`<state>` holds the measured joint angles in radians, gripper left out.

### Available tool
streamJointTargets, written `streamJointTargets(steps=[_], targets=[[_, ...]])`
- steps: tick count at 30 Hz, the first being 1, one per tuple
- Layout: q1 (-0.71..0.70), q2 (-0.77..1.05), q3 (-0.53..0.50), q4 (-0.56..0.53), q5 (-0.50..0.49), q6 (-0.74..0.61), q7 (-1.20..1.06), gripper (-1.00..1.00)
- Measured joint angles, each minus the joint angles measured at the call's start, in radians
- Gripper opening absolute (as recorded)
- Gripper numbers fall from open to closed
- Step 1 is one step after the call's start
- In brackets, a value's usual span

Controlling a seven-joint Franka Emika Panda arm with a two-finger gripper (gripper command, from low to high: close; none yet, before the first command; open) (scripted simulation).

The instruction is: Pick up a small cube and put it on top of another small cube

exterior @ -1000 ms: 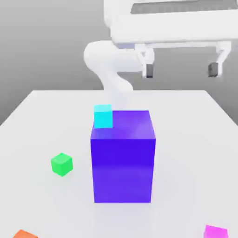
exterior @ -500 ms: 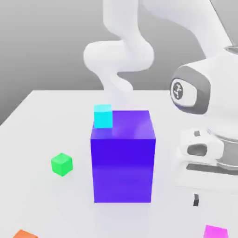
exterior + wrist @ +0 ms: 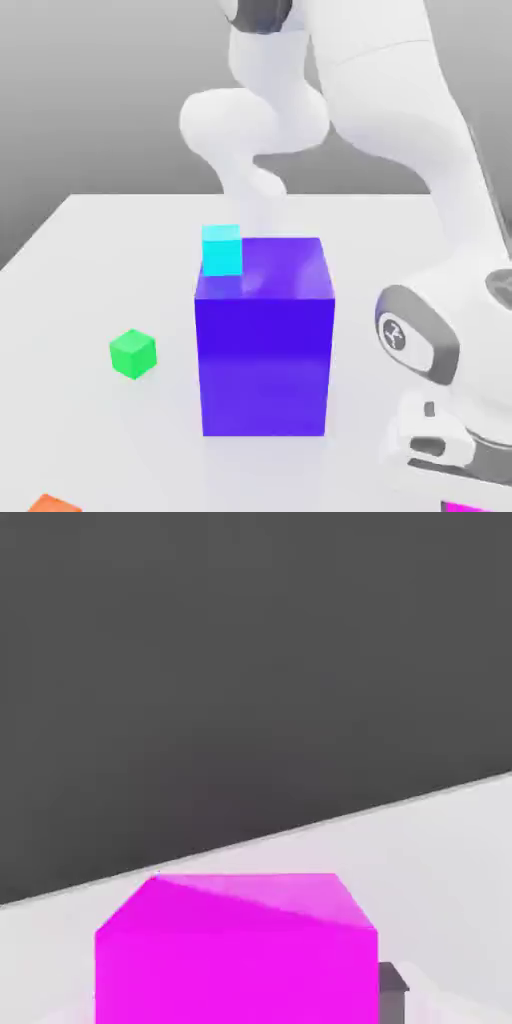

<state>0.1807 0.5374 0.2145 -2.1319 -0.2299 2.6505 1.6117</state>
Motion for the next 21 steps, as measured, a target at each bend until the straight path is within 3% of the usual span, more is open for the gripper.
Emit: streamJointTargets(steps=[5,12,21], targets=[[-0.075,-0.152,0.002,-0.068,0.066,-0.043,-0.031,-1.0],[-0.233,-0.38,-0.149,-0.311,0.118,-0.017,0.03,-1.0],[-0.509,-0.674,-0.308,-0.636,0.096,0.013,0.179,-1.0]])
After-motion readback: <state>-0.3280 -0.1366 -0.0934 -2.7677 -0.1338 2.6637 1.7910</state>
